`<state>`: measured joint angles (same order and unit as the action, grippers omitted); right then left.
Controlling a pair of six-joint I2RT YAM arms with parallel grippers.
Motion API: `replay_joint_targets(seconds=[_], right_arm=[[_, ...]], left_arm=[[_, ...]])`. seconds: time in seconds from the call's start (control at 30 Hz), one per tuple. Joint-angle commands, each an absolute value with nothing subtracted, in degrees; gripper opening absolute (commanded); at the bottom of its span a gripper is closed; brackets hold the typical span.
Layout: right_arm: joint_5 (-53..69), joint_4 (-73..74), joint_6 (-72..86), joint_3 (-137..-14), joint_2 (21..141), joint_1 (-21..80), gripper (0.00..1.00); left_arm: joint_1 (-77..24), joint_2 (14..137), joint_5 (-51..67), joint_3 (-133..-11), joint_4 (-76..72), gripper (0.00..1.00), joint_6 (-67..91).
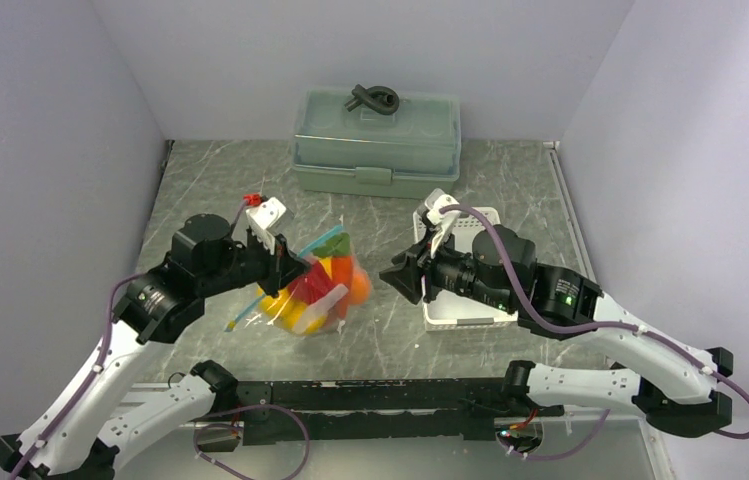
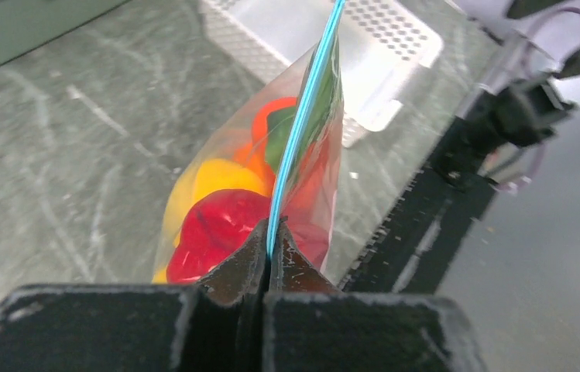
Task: Place the food in the zip-top bag and seal the zipper
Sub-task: Place the zipper food storage bag at the center of the board.
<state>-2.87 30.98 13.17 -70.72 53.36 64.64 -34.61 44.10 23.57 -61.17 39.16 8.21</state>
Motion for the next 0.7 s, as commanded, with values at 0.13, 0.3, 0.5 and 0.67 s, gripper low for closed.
replay_joint_targets(seconds=[0.13,0.3,0.5,0.67], right_arm=[[-14.8,32.3,15.8,-64.4,48.0,64.7,0.44],[-13.2,29.4,17.5,-59.7,45.2,64.6,0.43],[-13.5,29.4,18.5,-57.8,44.7,64.6,0.43],[-12.2,28.4,19.6,-56.0,43.9,64.6,0.45]], left_arm=[[-34.4,47.5,1.0,-66.1,37.1,0.00,4.9],[-34.4,51.4,-8.3,-65.9,33.8,0.00,0.8],[-34.4,59.1,-17.4,-68.9,31.0,0.00,-6.1],[-34.4,64.9,-26.8,-69.7,26.3,0.00,-12.5]])
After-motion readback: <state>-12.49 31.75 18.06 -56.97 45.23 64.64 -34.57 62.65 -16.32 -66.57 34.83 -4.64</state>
